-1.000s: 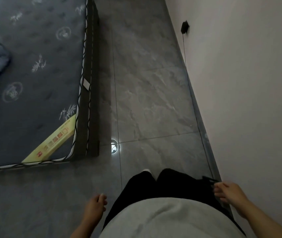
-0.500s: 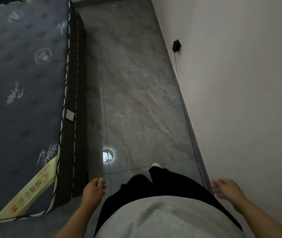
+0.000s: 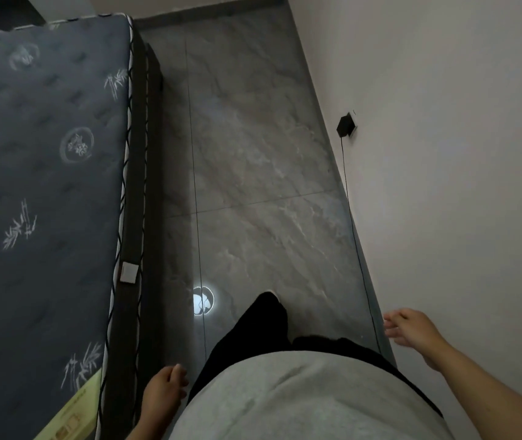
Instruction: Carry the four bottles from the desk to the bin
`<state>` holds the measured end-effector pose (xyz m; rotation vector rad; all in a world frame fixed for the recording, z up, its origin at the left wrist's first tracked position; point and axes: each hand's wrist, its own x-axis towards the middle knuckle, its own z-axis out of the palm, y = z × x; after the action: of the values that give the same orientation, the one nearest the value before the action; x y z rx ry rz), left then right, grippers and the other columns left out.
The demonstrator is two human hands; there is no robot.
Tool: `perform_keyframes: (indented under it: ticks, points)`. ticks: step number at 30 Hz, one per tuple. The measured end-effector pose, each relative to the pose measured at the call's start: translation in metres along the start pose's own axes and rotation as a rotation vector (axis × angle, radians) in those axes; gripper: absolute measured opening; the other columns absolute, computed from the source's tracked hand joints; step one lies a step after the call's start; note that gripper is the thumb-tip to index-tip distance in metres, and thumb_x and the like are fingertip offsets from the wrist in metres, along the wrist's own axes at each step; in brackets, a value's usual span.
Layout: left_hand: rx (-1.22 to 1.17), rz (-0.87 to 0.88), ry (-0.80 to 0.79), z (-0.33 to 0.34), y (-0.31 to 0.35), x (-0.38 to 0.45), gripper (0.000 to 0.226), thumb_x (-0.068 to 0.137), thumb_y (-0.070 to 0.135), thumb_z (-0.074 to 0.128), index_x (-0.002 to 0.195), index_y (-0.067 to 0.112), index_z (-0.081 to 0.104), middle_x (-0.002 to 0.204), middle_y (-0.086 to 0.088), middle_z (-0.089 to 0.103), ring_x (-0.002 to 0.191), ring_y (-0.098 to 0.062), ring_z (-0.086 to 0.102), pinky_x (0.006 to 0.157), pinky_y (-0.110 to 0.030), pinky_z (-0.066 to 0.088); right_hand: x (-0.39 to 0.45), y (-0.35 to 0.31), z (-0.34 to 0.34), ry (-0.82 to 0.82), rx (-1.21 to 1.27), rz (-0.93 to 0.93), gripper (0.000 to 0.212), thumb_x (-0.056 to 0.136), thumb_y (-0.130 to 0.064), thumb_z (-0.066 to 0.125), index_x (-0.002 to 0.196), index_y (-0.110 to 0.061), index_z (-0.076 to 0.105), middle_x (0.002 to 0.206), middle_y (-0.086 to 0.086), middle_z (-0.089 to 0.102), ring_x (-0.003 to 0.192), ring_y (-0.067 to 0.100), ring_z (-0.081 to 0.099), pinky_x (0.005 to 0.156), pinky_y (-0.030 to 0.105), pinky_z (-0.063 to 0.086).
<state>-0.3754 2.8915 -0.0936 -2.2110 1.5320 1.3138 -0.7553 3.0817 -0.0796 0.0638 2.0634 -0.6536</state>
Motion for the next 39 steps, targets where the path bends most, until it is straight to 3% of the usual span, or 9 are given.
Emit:
perform_keyframes:
  ticks: [7,10,13,19,24,27,31,36,39]
  points:
    - [0.053,0.123,-0.017,-0.026,0.149,0.077,0.029,0.095,0.018,0.045,0.075,0.007,0.062,0.067,-0.008,0.061,0.063,-0.024,0.056,0.06,-0.032,0.043,0.04,-0.053,-0.005,0.0,0.021,0.137,0.023,0.093,-0.005,0.047,0.076,0.003,0.06,0.08,0.02,0.061,0.075,0.029,0.055,0.065,0.034,0.04]
    - [0.033,0.177,-0.014,-0.027,0.212,0.108,0.026,0.095,0.017,0.044,0.076,0.01,0.062,0.065,-0.001,0.06,0.056,-0.013,0.054,0.053,-0.025,0.04,0.068,-0.084,-0.014,0.003,0.025,0.187,0.026,0.092,-0.006,0.049,0.071,0.003,0.061,0.078,0.02,0.061,0.071,0.028,0.054,0.06,0.032,0.038]
    - [0.028,0.205,0.004,-0.024,0.269,0.136,0.025,0.095,0.016,0.043,0.078,0.01,0.061,0.064,0.002,0.058,0.055,-0.008,0.053,0.053,-0.02,0.037,0.103,-0.13,-0.026,-0.029,0.0,0.178,0.024,0.093,-0.007,0.048,0.078,0.006,0.062,0.078,0.019,0.058,0.072,0.026,0.051,0.059,0.031,0.035]
    - [-0.04,0.081,0.015,-0.021,0.334,0.161,0.028,0.094,0.017,0.046,0.071,0.012,0.061,0.067,-0.007,0.063,0.055,-0.019,0.056,0.056,-0.028,0.041,0.171,-0.261,-0.054,-0.004,0.029,0.112,0.017,0.093,-0.008,0.047,0.09,0.003,0.06,0.079,0.016,0.06,0.073,0.029,0.057,0.062,0.033,0.043]
    - [-0.073,-0.051,0.022,-0.029,0.368,0.177,0.026,0.095,0.014,0.046,0.086,0.0,0.065,0.076,-0.016,0.063,0.061,-0.023,0.054,0.052,-0.027,0.039,0.22,-0.383,-0.058,-0.024,-0.003,0.0,0.019,0.095,-0.008,0.043,0.098,0.001,0.06,0.084,0.015,0.059,0.083,0.03,0.057,0.063,0.031,0.045]
    - [-0.032,-0.064,0.038,-0.037,0.398,0.2,0.025,0.094,0.013,0.046,0.089,-0.001,0.066,0.073,-0.013,0.061,0.058,-0.017,0.052,0.045,-0.015,0.04,0.248,-0.441,-0.049,-0.041,-0.025,-0.036,0.021,0.096,-0.009,0.041,0.099,0.0,0.059,0.09,0.017,0.06,0.084,0.03,0.058,0.066,0.033,0.046]
    - [-0.031,-0.053,0.031,-0.053,0.455,0.247,0.025,0.094,0.011,0.047,0.084,-0.001,0.065,0.071,-0.012,0.059,0.055,-0.012,0.049,0.045,-0.012,0.043,0.28,-0.494,-0.037,-0.047,-0.034,-0.033,0.02,0.096,-0.009,0.04,0.096,-0.001,0.059,0.085,0.013,0.06,0.083,0.03,0.058,0.077,0.038,0.046]
    - [-0.096,-0.007,0.001,-0.08,0.544,0.313,0.026,0.094,0.014,0.047,0.075,0.006,0.063,0.068,-0.01,0.062,0.059,-0.02,0.055,0.053,-0.027,0.041,0.309,-0.534,-0.033,-0.041,-0.062,0.076,0.024,0.096,-0.01,0.042,0.097,0.004,0.061,0.083,0.017,0.059,0.079,0.031,0.056,0.065,0.036,0.046]
    - [-0.095,0.047,0.01,-0.097,0.603,0.351,0.025,0.094,0.014,0.047,0.075,0.006,0.062,0.069,-0.01,0.062,0.059,-0.021,0.056,0.058,-0.029,0.043,0.32,-0.56,-0.037,-0.045,-0.068,0.15,0.025,0.095,-0.008,0.044,0.081,0.005,0.06,0.078,0.017,0.06,0.071,0.028,0.055,0.06,0.034,0.042]
